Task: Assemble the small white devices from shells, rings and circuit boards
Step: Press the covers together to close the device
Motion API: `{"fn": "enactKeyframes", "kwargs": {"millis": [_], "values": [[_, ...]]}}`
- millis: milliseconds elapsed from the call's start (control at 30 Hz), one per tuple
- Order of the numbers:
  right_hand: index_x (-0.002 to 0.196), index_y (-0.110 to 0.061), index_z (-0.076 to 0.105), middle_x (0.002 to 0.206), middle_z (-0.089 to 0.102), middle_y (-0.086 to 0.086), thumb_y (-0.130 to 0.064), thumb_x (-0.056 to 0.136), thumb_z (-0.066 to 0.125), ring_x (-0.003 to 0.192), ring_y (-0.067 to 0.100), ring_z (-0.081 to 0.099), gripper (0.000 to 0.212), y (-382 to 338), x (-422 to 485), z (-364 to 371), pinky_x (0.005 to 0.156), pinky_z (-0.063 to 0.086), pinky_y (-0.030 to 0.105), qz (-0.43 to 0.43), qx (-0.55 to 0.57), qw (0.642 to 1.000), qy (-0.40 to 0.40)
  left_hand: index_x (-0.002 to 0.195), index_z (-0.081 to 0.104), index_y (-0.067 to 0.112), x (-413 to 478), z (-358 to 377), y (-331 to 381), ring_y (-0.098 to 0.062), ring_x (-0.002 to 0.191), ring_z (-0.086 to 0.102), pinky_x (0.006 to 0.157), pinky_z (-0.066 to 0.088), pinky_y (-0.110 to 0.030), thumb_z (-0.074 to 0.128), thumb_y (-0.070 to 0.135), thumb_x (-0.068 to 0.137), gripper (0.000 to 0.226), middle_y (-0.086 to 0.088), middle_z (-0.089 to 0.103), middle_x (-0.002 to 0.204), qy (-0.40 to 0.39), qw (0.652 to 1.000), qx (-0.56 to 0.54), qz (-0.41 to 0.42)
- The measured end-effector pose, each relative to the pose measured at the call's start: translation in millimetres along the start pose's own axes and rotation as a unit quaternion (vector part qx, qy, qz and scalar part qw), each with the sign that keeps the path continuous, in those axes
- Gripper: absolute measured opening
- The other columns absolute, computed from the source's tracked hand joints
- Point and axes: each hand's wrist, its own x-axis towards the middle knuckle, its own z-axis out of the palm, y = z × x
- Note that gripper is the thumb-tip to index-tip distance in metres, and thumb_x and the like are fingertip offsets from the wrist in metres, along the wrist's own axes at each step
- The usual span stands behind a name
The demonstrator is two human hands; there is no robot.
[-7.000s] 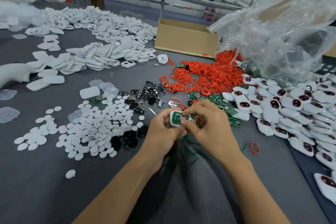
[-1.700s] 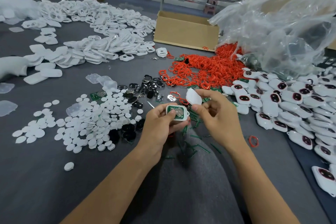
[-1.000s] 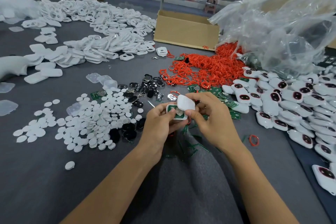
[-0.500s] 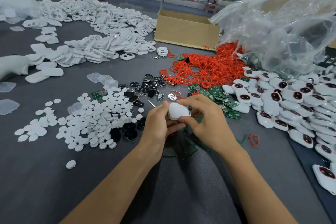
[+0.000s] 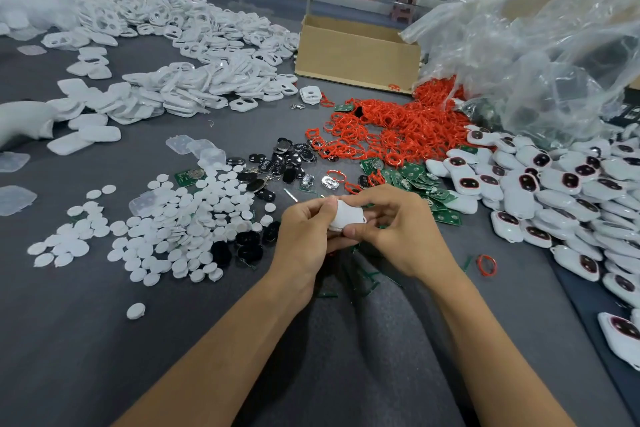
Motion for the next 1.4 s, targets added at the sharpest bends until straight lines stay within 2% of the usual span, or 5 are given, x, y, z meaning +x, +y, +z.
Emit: {"fn": "enactKeyframes", "kwargs": {"millis": [533, 800, 1067, 1167, 1400], "values": [[0.094, -0.009, 0.076, 0.090, 0.063, 0.004, 0.001, 0.065, 0.083, 0.062, 0.001, 0.046, 0.031, 0.4, 0.1, 8.7, 0.066, 0.047, 0.030, -0.069, -0.113, 0.991, 0.030, 0.090, 0.069, 0.004, -0.5, 1.7, -0.1, -0.017, 0.062, 0.066, 0.051, 0.056, -0.025, 0.048, 0.003, 0.099, 0.023, -0.016, 0.069, 0.089, 0.068, 0.997, -0.038, 0.014], [0.099, -0.017, 0.070, 0.091, 0.072, 0.003, -0.001, 0.085, 0.066, 0.072, 0.012, 0.062, 0.021, 6.3, 1.2, -2.7, 0.067, 0.052, 0.023, 0.023, 0.078, 0.996, 0.038, 0.106, 0.068, -0.001, -2.5, 0.8, -2.8, -0.030, 0.098, 0.069, 0.082, 0.060, -0.037, 0.048, 0.003, 0.099, 0.022, -0.021, 0.070, 0.109, -0.012, 0.998, -0.020, 0.053], [0.094, -0.011, 0.073, 0.073, 0.070, 0.015, -0.007, 0.090, 0.062, 0.060, 0.017, 0.057, 0.012, 10.1, 0.5, -12.9, 0.060, 0.049, 0.021, 0.065, 0.123, 0.990, -0.027, 0.103, 0.072, 0.011, -4.0, 0.6, -2.1, -0.019, 0.094, 0.068, 0.089, 0.057, -0.037, 0.054, 0.006, 0.095, 0.020, -0.005, 0.074, 0.100, -0.036, 0.996, -0.033, 0.069], [0.090, -0.010, 0.073, 0.078, 0.069, 0.028, -0.005, 0.086, 0.065, 0.063, 0.023, 0.056, 0.010, 9.5, 0.5, -13.7, 0.059, 0.046, 0.026, 0.048, 0.145, 0.988, -0.006, 0.100, 0.073, 0.019, -2.8, 0.6, -3.2, -0.013, 0.093, 0.070, 0.086, 0.059, -0.032, 0.059, 0.007, 0.093, 0.020, 0.004, 0.076, 0.096, -0.014, 0.996, -0.020, 0.082], [0.096, -0.010, 0.071, 0.074, 0.068, 0.010, -0.003, 0.089, 0.062, 0.053, 0.016, 0.061, 0.013, 11.2, 1.9, -10.7, 0.050, 0.051, 0.024, 0.040, 0.134, 0.990, 0.026, 0.101, 0.073, 0.023, -2.0, -0.6, -8.9, -0.014, 0.086, 0.073, 0.070, 0.056, -0.018, 0.066, 0.001, 0.089, 0.026, 0.002, 0.077, 0.092, 0.012, 0.992, 0.042, 0.115]]}}
